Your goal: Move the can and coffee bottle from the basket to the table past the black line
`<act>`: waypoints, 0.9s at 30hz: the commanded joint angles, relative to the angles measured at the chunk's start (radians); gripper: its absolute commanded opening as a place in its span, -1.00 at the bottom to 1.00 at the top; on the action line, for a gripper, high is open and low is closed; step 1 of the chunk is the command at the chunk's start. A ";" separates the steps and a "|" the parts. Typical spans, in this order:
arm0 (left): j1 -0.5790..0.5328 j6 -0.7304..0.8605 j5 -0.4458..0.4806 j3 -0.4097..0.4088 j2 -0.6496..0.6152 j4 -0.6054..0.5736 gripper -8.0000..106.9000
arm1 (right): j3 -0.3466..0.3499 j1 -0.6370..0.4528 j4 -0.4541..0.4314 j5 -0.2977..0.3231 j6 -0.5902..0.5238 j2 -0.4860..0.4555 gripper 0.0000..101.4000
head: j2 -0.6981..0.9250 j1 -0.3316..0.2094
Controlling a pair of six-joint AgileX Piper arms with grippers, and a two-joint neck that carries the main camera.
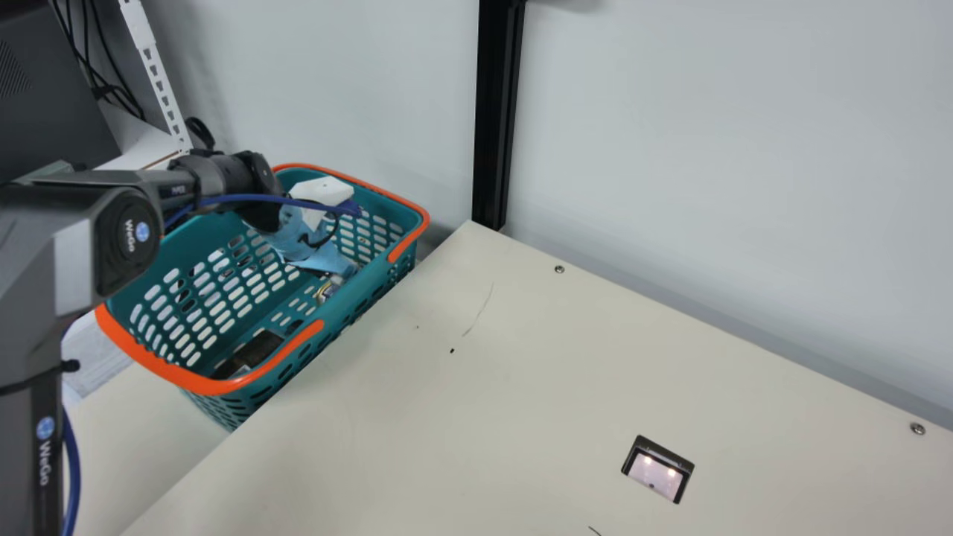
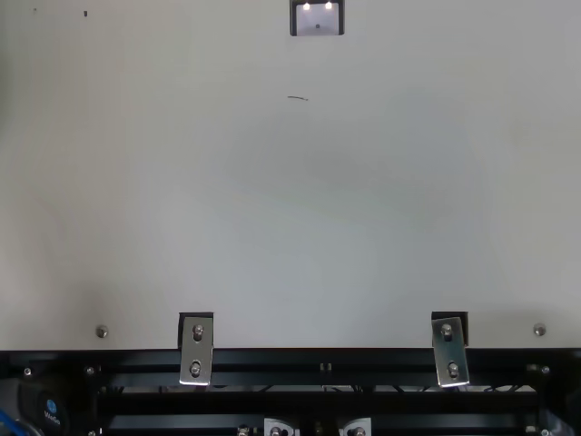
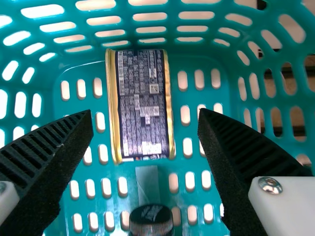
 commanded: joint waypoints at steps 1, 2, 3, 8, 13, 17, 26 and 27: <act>-0.008 -0.029 0.009 -0.035 0.028 0.009 0.71 | 0.000 0.000 0.000 0.000 0.000 0.000 1.00 | 0.011 -0.027; -0.012 -0.041 0.013 -0.048 0.039 0.014 0.71 | 0.000 0.000 0.000 0.000 0.000 0.000 1.00 | 0.011 -0.027; -0.015 -0.053 0.017 -0.062 0.050 0.018 0.71 | 0.000 0.000 0.000 0.000 0.000 0.000 1.00 | 0.011 -0.027; -0.029 -0.105 0.035 -0.127 0.103 0.042 0.71 | 0.000 0.000 0.000 0.000 0.000 0.000 1.00 | 0.011 -0.027; -0.037 -0.143 0.045 -0.185 0.152 0.066 0.71 | 0.000 0.000 0.000 0.000 0.000 0.000 1.00 | 0.011 -0.027; -0.040 -0.161 0.051 -0.222 0.184 0.078 0.71 | 0.000 0.000 0.000 0.000 0.000 0.000 1.00 | 0.011 -0.027; -0.040 -0.148 0.024 -0.206 0.181 0.054 -0.68 | 0.000 0.000 0.000 0.000 0.000 0.000 1.00 | 0.011 -0.027; -0.038 -0.138 0.013 -0.189 0.168 0.046 -0.68 | 0.000 0.000 0.000 0.000 0.000 0.000 1.00 | 0.011 -0.027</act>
